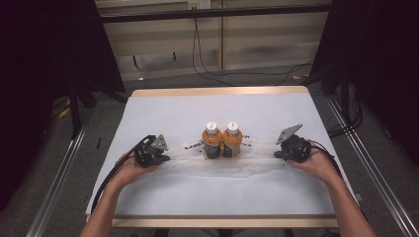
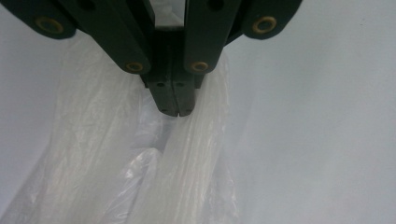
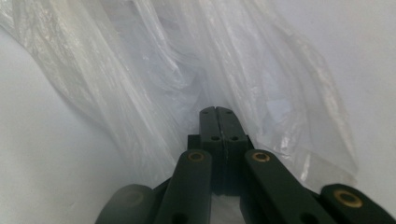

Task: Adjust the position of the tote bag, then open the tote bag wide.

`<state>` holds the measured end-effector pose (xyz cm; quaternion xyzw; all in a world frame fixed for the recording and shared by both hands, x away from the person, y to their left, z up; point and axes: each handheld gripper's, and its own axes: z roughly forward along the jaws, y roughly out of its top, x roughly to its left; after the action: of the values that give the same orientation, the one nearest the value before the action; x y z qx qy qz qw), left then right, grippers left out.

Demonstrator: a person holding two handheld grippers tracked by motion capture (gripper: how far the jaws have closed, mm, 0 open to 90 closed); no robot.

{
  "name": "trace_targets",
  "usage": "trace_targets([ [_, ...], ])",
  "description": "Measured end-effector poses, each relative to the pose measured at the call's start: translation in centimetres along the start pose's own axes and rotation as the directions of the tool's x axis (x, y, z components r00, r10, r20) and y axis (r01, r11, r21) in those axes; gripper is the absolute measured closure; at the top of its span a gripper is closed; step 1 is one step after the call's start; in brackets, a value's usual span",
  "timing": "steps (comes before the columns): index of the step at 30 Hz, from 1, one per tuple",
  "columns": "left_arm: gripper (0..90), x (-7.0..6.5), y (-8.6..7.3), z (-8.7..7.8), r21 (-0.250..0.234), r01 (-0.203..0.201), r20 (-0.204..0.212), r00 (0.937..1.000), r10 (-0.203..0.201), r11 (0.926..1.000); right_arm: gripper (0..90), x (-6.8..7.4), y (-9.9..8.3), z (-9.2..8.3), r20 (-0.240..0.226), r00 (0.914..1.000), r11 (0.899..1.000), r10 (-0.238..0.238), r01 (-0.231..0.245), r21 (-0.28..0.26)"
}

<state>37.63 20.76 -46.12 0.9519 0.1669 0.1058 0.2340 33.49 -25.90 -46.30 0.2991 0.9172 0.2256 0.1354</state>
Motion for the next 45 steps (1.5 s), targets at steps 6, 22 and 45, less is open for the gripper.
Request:
trace_targets([
  [6, 90.0, 0.2, -0.2, -0.1, -0.005, 0.032, 0.007, 0.9995, -0.032, 0.9995, 90.0, 0.5, -0.1, -0.1, 0.029, 0.9994, 1.000, -0.021, 0.021, 0.011],
  [22, 90.0, -0.5, 0.9, -1.9, -0.239, 0.103, 0.122, 0.9896, -0.076, 0.9654, 90.0, 0.8, 0.5, -1.0, -0.046, 0.9978, 0.984, 0.049, -0.056, -0.168],
  [45, 80.6, -3.7, 4.4, -1.3, -0.355, 0.131, 0.221, 0.9739, -0.054, 0.9255, 90.0, 2.1, 2.6, -2.0, -0.140, 0.9856, 0.917, 0.095, -0.141, -0.372],
])
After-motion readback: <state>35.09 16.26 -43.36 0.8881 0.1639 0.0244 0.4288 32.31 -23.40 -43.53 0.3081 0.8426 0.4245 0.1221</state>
